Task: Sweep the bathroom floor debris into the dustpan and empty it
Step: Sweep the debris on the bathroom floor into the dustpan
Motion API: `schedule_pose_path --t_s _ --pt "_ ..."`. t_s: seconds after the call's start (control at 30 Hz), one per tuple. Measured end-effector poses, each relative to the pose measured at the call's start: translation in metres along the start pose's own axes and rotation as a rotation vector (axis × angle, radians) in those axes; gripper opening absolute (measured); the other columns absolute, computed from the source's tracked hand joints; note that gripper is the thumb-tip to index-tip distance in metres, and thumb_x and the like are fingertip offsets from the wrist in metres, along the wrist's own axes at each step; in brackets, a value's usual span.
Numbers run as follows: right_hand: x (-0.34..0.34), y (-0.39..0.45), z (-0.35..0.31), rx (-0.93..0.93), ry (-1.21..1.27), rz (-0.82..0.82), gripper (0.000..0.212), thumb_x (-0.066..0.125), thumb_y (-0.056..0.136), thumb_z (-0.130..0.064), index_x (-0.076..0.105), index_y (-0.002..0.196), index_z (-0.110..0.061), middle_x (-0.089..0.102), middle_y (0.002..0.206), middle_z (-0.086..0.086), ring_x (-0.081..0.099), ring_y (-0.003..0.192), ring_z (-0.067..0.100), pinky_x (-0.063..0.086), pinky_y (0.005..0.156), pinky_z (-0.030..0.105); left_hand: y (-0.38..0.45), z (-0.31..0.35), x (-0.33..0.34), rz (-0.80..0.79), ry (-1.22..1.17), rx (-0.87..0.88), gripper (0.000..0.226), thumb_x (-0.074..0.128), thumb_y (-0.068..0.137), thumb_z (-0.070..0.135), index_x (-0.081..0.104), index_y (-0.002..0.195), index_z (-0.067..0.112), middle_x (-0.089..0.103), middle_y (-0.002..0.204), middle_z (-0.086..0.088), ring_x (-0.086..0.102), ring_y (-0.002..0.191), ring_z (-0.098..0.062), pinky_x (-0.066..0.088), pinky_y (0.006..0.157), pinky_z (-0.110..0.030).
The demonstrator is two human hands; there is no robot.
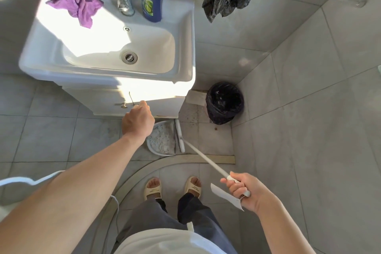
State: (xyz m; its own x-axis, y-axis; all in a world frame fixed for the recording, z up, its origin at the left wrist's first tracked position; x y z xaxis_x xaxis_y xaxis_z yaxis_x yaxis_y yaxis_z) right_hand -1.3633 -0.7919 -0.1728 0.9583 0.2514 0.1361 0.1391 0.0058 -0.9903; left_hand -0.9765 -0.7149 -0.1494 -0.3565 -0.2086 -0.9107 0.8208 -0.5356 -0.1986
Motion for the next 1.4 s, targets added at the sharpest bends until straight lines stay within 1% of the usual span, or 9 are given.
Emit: schedule_pose_path --t_s 0.2,0.37,0.57,0.7,0.9,1.03,1.17,1.27,1.4 --pt "0.007 -0.009 -0.006 -0.042 -0.035 0.031 0.031 0.035 0.107 -0.025 0.050 0.102 0.002 0.042 0.054 0.003 0.034 0.029 0.004 0.028 0.024 0.013 -0.008 -0.029 -0.010 0.003 -0.028 -0.026 0.025 0.032 0.104 0.017 0.053 0.098 0.005 0.065 0.097 -0.018 0.053 0.074 -0.032 0.038 0.061 -0.038" --pt "0.017 -0.001 -0.010 -0.069 -0.079 0.057 0.033 0.035 0.107 -0.025 0.050 0.096 0.002 0.042 0.053 0.003 0.034 0.029 0.004 0.027 0.024 0.013 -0.016 -0.061 -0.019 -0.012 -0.084 -0.071 0.030 0.032 0.104 0.024 0.054 0.096 0.007 0.065 0.099 -0.020 0.057 0.084 -0.038 0.040 0.067 -0.039" --pt "0.025 0.015 -0.014 -0.124 -0.173 0.114 0.031 0.037 0.107 -0.022 0.052 0.097 0.003 0.045 0.054 0.004 0.035 0.029 0.003 0.028 0.024 0.013 -0.035 -0.097 -0.037 0.042 -0.124 -0.210 0.030 0.032 0.104 0.024 0.057 0.100 0.008 0.062 0.094 -0.017 0.047 0.076 -0.030 0.039 0.065 -0.036" --pt "0.039 0.024 -0.017 -0.144 -0.215 0.143 0.027 0.036 0.107 -0.021 0.049 0.100 0.001 0.047 0.053 0.005 0.034 0.029 0.003 0.027 0.025 0.013 -0.043 -0.105 -0.046 0.061 -0.140 -0.270 0.029 0.031 0.104 0.023 0.052 0.090 0.009 0.052 0.083 -0.011 0.047 0.074 -0.032 0.037 0.063 -0.037" --pt "0.057 0.049 -0.011 -0.127 -0.287 0.192 0.030 0.034 0.107 -0.025 0.050 0.101 0.000 0.045 0.059 0.004 0.035 0.029 0.004 0.027 0.025 0.014 -0.039 -0.117 -0.054 0.072 -0.141 -0.318 0.026 0.030 0.103 0.020 0.050 0.090 0.009 0.056 0.089 -0.017 0.044 0.077 -0.032 0.035 0.066 -0.038" --pt "0.073 0.059 0.008 -0.087 -0.365 0.190 0.029 0.032 0.107 -0.023 0.049 0.096 -0.002 0.042 0.055 0.002 0.033 0.029 0.004 0.027 0.026 0.013 -0.028 -0.129 -0.053 0.041 -0.119 -0.323 0.030 0.031 0.103 0.021 0.056 0.103 0.006 0.062 0.100 -0.021 0.045 0.079 -0.032 0.037 0.068 -0.038" --pt "0.092 0.066 0.034 -0.013 -0.448 0.158 0.029 0.031 0.106 -0.021 0.048 0.092 -0.003 0.040 0.057 0.002 0.033 0.029 0.004 0.026 0.026 0.013 -0.026 -0.137 -0.045 0.022 -0.100 -0.337 0.028 0.032 0.102 0.020 0.056 0.103 0.006 0.063 0.103 -0.023 0.055 0.089 -0.041 0.038 0.068 -0.039" --pt "0.097 0.061 0.035 0.044 -0.392 0.089 0.033 0.031 0.107 -0.024 0.048 0.088 -0.002 0.039 0.053 0.002 0.031 0.028 0.004 0.025 0.025 0.013 -0.028 -0.134 -0.042 0.034 -0.103 -0.324 0.026 0.031 0.102 0.019 0.054 0.096 0.008 0.062 0.096 -0.021 0.051 0.080 -0.036 0.038 0.066 -0.039" --pt "0.086 0.036 0.016 0.051 -0.320 0.049 0.034 0.035 0.107 -0.027 0.050 0.096 0.002 0.041 0.053 0.002 0.033 0.028 0.004 0.026 0.023 0.013 -0.029 -0.125 -0.043 0.035 -0.115 -0.321 0.021 0.030 0.101 0.018 0.047 0.089 0.012 0.059 0.090 -0.016 0.047 0.073 -0.032 0.038 0.062 -0.038"
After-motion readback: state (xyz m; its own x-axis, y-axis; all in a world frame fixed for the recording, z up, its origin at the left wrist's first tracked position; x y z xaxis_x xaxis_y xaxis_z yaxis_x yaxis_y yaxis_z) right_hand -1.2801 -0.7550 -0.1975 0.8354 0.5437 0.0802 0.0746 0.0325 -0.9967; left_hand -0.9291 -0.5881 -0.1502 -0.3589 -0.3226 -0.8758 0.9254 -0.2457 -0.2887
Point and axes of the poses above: each hand's wrist, its own y-axis towards the middle knuckle, its own x-axis out of the palm, z = x × y, the point moved 9 cm from there along y, towards the middle knuckle
